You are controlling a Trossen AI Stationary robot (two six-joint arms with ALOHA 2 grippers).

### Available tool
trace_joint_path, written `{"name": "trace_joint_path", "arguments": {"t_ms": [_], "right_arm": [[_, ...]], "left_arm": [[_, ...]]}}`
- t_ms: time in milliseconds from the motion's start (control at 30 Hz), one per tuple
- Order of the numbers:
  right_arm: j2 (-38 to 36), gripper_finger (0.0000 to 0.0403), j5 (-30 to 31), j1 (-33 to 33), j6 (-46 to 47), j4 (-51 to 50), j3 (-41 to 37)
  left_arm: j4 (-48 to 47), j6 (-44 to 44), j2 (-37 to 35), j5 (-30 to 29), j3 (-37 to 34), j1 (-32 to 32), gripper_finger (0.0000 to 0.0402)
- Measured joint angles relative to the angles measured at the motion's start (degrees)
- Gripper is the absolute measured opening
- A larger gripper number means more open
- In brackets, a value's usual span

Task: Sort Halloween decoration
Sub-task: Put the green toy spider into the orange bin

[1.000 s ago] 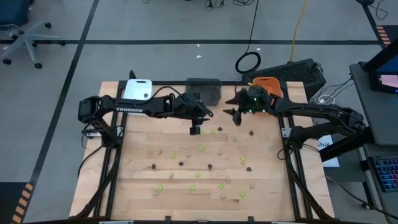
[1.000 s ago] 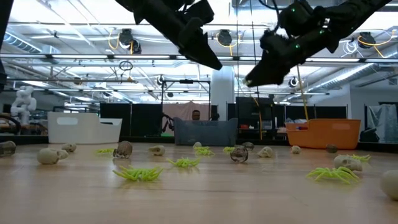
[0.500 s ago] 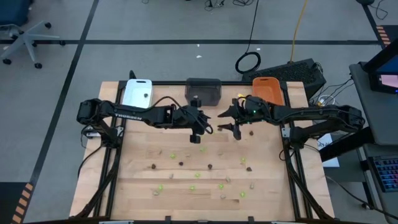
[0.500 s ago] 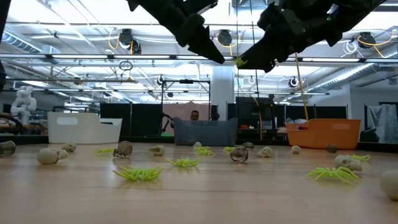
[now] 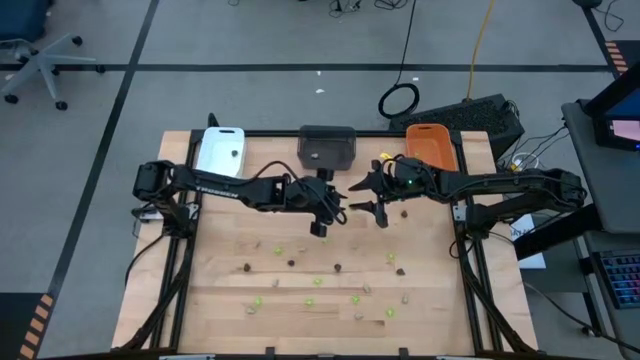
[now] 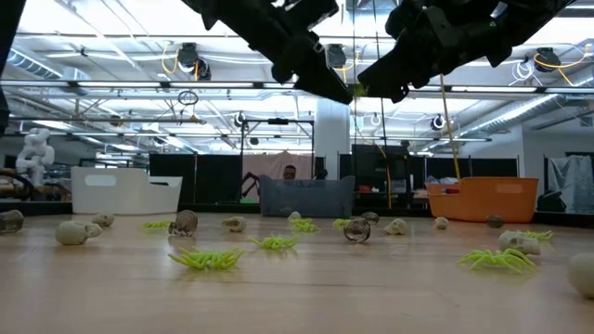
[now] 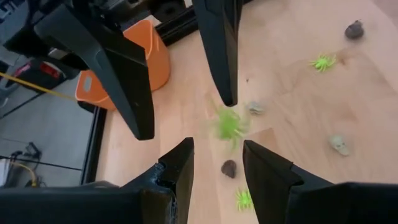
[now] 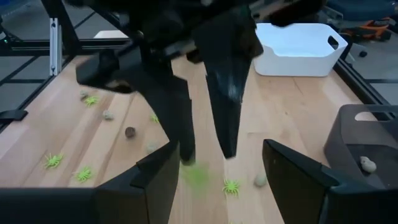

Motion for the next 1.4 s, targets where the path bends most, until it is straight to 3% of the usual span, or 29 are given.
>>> {"name": "trace_joint_path", "arguments": {"t_ms": [300,567,633,767,933,1400], "right_arm": [[0.0,0.0215,0.0,0.0,-0.1,-0.9,0.0],[-2.2,0.0215,0.4,1.9,3.4,-16.8,0.0],[-1.9,0.0215,3.7,3.7,4.4,-20.1,0.0],[2.0,0.0215,11.7,7.0,3.7,-23.3,0.0],[8.6,0.0212,16.5,9.9,0.5,-22.3,0.0],[23.1,0.0129,16.6,10.1,-1.4,-15.6,0.1]], "left_arm": [[-0.9,1.2,0.5,-0.7,0.0,0.0,0.0112],[-16.4,-4.6,0.5,-1.8,0.0,0.1,0.0054],[-16.7,-5.4,0.5,-0.2,-0.2,0.0,0.0045],[-13.4,-5.4,0.5,4.6,-1.2,0.0,0.0034],[-12.5,-6.1,0.5,4.9,-1.2,0.0,0.0033],[-13.9,-6.5,0.5,4.9,-1.2,-1.0,0.0033]]}}
